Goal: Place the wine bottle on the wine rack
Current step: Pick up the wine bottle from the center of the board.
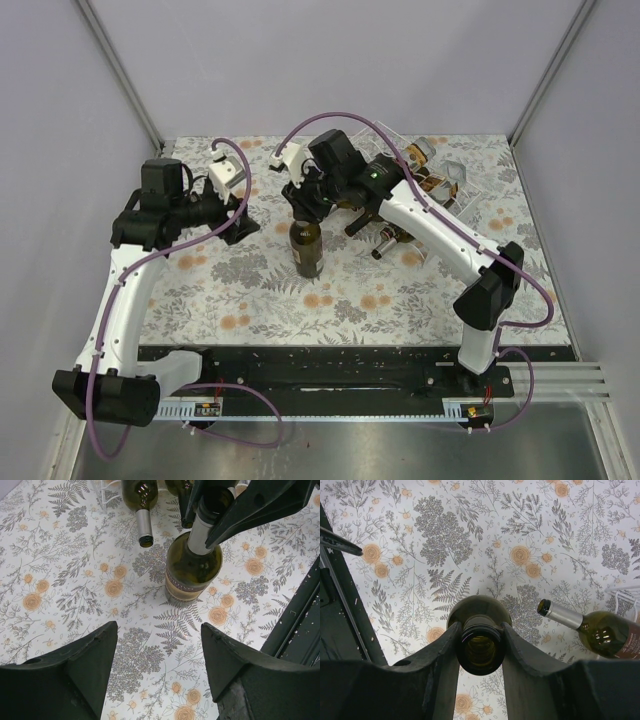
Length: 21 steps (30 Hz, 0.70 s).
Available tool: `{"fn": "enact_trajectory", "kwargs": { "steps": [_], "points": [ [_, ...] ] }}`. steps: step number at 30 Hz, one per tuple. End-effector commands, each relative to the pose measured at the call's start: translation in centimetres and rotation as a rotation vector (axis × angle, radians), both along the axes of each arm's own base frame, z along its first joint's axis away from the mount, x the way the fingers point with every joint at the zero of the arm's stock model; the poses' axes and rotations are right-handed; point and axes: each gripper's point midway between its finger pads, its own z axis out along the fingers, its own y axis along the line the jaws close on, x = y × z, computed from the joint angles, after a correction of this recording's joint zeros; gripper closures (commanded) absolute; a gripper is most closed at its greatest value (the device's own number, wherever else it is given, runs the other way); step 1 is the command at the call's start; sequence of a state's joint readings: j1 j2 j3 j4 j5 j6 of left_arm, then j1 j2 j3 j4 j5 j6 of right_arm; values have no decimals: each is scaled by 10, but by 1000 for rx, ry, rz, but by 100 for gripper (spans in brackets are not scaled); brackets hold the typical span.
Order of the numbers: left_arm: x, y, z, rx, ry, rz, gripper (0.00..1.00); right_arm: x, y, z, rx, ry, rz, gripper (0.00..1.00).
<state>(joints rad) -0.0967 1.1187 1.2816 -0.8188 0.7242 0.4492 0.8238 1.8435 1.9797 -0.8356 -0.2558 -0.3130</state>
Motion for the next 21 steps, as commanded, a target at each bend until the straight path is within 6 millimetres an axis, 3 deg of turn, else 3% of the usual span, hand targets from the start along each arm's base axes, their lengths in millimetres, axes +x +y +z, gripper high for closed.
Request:
{"fn": "enact_trajectory", "kwargs": {
  "steps": [1,9,21],
  "points": [
    [-3,-1,9,-3,-66,-30,29,-2,14,36,117,-82,30,91],
    [-8,-1,8,0,-74,-38,27,-3,13,28,107,-64,31,69],
    [-10,-2,7,-7,-69,-46,25,-5,13,32,101,-55,30,40]
  ]
}}
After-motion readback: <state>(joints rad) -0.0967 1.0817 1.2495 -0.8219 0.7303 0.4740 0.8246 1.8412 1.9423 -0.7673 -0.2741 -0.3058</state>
